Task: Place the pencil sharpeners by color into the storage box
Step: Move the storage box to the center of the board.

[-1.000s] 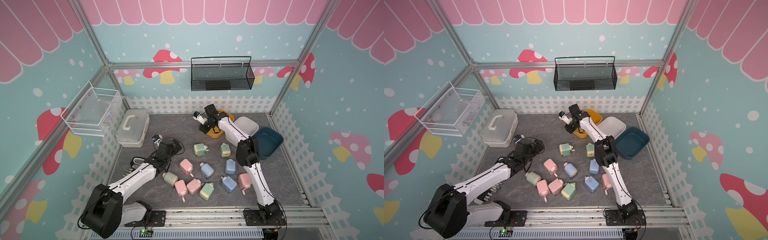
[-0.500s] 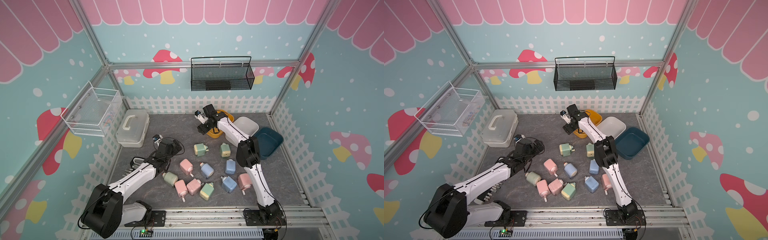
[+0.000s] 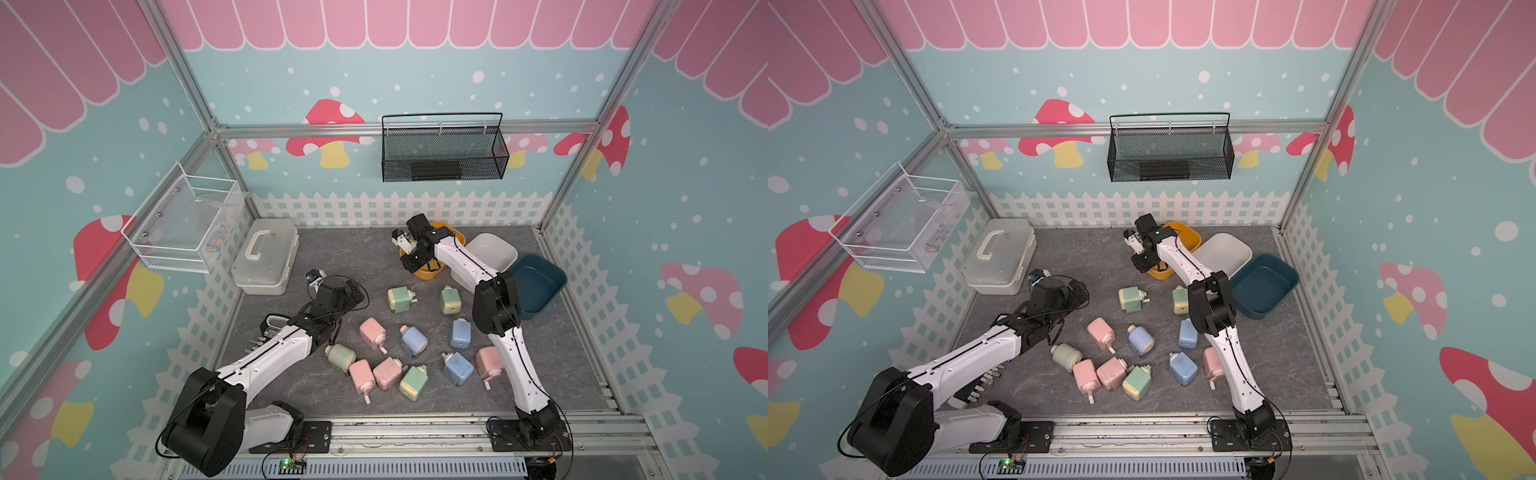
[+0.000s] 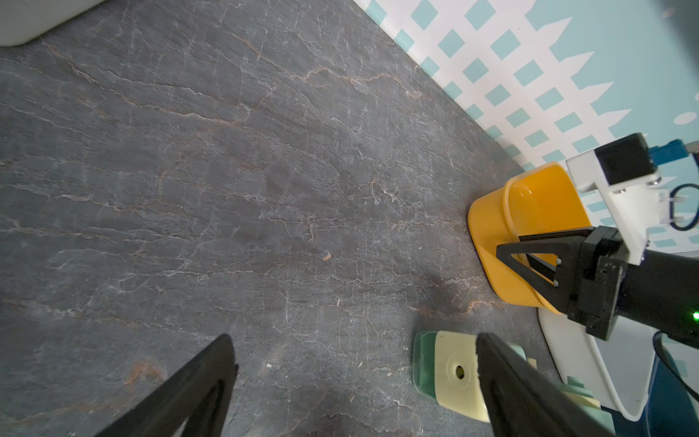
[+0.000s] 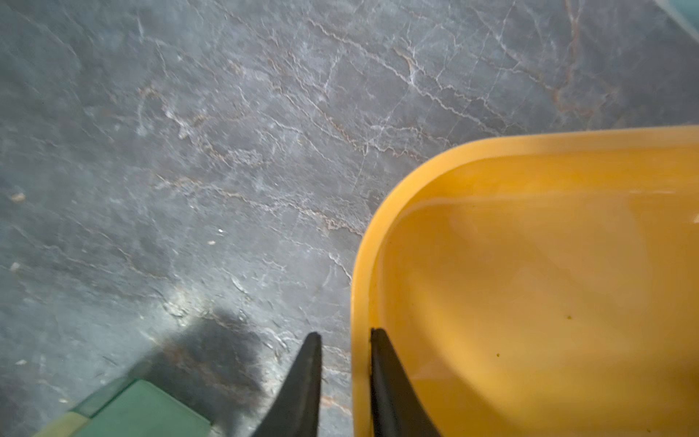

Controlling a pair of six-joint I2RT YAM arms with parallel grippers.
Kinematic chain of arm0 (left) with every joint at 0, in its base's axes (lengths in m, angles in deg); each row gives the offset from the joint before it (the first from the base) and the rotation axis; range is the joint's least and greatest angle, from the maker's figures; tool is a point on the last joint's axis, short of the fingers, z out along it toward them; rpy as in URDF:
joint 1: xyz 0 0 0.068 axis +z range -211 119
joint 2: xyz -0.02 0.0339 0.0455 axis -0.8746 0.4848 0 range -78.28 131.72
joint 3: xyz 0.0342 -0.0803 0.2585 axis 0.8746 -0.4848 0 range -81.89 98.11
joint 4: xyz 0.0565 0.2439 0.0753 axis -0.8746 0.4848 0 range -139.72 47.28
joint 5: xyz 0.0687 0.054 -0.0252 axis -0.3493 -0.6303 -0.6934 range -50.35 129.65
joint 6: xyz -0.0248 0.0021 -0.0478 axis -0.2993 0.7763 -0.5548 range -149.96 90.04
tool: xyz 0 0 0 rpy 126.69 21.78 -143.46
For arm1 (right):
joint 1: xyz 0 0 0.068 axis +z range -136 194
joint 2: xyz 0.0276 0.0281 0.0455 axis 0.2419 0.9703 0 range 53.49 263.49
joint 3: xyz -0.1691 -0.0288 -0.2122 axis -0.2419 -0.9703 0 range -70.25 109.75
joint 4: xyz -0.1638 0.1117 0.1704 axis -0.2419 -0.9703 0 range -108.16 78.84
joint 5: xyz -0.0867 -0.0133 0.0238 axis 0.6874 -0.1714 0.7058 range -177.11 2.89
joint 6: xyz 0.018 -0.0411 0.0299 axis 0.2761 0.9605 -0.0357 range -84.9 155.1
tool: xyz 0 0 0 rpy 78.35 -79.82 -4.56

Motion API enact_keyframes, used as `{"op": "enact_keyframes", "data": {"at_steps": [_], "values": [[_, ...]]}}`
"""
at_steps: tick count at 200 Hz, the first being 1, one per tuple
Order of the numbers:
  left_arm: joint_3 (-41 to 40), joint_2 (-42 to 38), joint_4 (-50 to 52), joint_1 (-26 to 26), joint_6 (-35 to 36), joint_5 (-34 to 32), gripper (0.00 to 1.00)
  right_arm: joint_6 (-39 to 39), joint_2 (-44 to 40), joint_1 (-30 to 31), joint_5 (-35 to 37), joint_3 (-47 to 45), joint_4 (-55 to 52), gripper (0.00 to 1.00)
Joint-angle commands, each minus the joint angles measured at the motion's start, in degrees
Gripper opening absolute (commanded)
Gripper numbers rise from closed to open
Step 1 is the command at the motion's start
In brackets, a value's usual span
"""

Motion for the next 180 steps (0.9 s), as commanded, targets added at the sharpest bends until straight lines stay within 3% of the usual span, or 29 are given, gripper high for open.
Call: {"op": "enact_keyframes", "data": {"at_steps": [1,66,114,157,180], "values": [[-0.57,-0.29,0.63,0.32,0.52,0.4,0.99,-1.76,2.24,0.62,-3.7,4.1,-0.58,0.17],[-0.4,-0.29,1.15,1.9,0.8,0.7,0.99,-9.03,4.57,3.33,-6.14,7.68,6.02,0.0],[-0.09,-0.08,1.49,2.67,1.72,1.93,0.99,-21.64,6.18,7.42,-9.39,7.67,15.61,0.0],[-0.39,-0.29,2.09,4.24,2.01,4.04,0.99,-28.72,8.22,11.84,-7.94,7.73,21.46,0.0],[-0.39,-0.29,2.47,4.6,2.18,4.86,0.99,-28.62,7.93,12.17,-12.2,8.53,21.44,0.1]]}}
